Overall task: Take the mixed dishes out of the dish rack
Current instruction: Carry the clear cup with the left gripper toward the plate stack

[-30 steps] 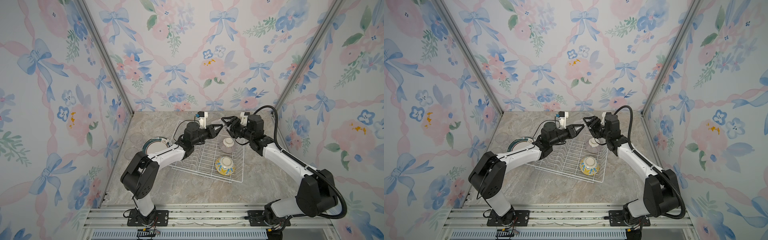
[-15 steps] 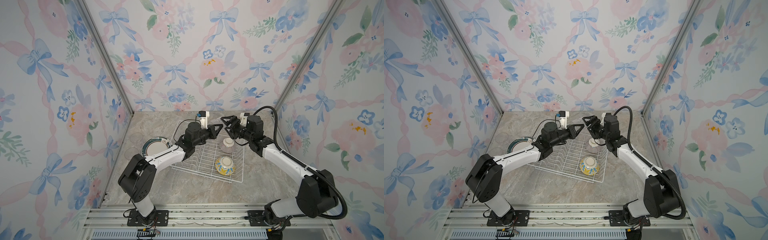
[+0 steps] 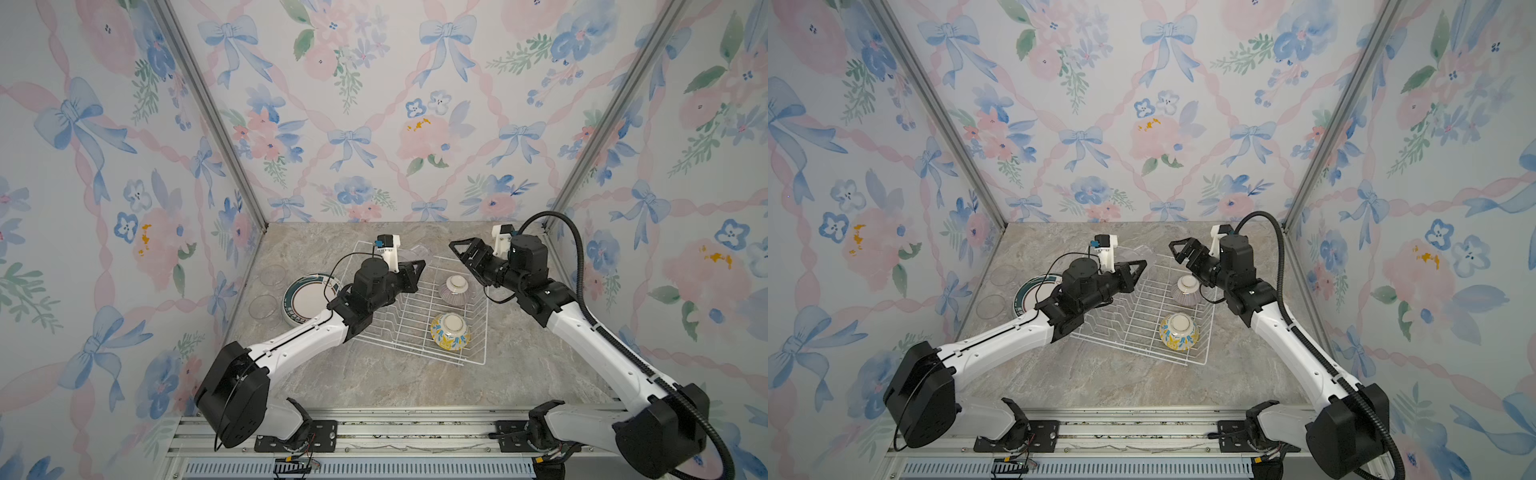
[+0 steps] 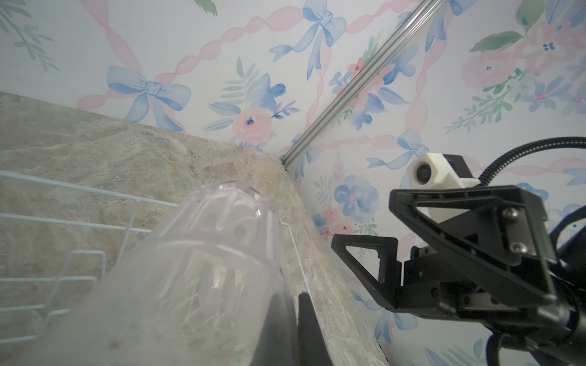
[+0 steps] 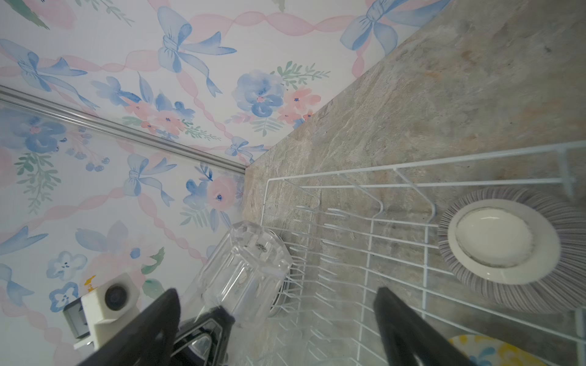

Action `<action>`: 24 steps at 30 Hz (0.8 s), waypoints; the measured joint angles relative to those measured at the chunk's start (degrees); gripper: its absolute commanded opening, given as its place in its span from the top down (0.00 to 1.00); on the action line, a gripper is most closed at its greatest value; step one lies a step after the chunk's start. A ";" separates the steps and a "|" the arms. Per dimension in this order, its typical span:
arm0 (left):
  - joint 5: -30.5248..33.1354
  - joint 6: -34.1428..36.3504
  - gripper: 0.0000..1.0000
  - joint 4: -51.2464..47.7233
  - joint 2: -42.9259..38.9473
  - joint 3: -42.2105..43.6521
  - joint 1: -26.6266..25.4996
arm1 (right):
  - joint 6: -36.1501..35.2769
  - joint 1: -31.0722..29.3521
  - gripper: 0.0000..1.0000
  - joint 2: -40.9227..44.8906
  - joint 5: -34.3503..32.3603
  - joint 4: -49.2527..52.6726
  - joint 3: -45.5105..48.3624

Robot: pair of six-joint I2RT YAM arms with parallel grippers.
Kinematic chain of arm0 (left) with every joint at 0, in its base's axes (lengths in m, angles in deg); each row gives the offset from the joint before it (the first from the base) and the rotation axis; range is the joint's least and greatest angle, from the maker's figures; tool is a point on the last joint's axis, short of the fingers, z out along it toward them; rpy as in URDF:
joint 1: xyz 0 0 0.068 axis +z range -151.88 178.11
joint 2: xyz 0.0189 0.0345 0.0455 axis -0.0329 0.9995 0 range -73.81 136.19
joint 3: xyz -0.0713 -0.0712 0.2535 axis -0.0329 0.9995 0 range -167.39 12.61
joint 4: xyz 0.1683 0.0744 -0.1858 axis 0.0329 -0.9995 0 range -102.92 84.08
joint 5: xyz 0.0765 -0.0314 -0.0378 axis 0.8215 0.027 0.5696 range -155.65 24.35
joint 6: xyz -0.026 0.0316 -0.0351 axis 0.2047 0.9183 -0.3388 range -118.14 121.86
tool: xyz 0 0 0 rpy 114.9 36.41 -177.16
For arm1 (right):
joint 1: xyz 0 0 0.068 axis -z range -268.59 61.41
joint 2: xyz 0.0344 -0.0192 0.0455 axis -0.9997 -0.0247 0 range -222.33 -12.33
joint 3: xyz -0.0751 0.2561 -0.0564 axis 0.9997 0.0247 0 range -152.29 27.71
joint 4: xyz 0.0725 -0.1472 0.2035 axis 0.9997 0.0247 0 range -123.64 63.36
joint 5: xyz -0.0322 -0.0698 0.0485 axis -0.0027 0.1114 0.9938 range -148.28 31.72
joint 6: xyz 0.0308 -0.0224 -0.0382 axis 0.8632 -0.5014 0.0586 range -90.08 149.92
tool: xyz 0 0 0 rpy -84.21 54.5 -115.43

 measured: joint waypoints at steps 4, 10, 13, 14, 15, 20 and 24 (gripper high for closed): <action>4.83 1.97 1.00 -7.41 -6.27 2.19 -0.07 | -4.63 0.00 0.03 3.39 -1.05 5.25 0.02; 13.75 4.79 1.00 -21.46 -14.03 2.14 -0.07 | -9.64 -0.48 0.03 9.62 -2.80 8.63 1.33; 18.64 5.18 1.00 -29.22 -17.53 1.81 -0.02 | -11.45 -0.63 0.03 12.61 -3.61 9.49 2.67; 20.09 5.20 1.00 -31.61 -18.51 1.57 0.04 | -11.96 -0.63 0.03 13.40 -3.85 9.66 3.10; 21.73 5.18 1.00 -34.36 -19.54 1.22 0.17 | -12.50 -0.63 0.03 14.21 -4.00 9.97 3.54; 28.70 3.67 1.00 -46.42 -26.05 -0.28 3.80 | -15.17 -0.63 0.03 17.09 -4.98 11.91 5.16; 31.65 2.56 1.00 -54.29 -31.98 -0.46 11.26 | -17.68 -0.63 0.03 18.12 -5.11 13.20 5.92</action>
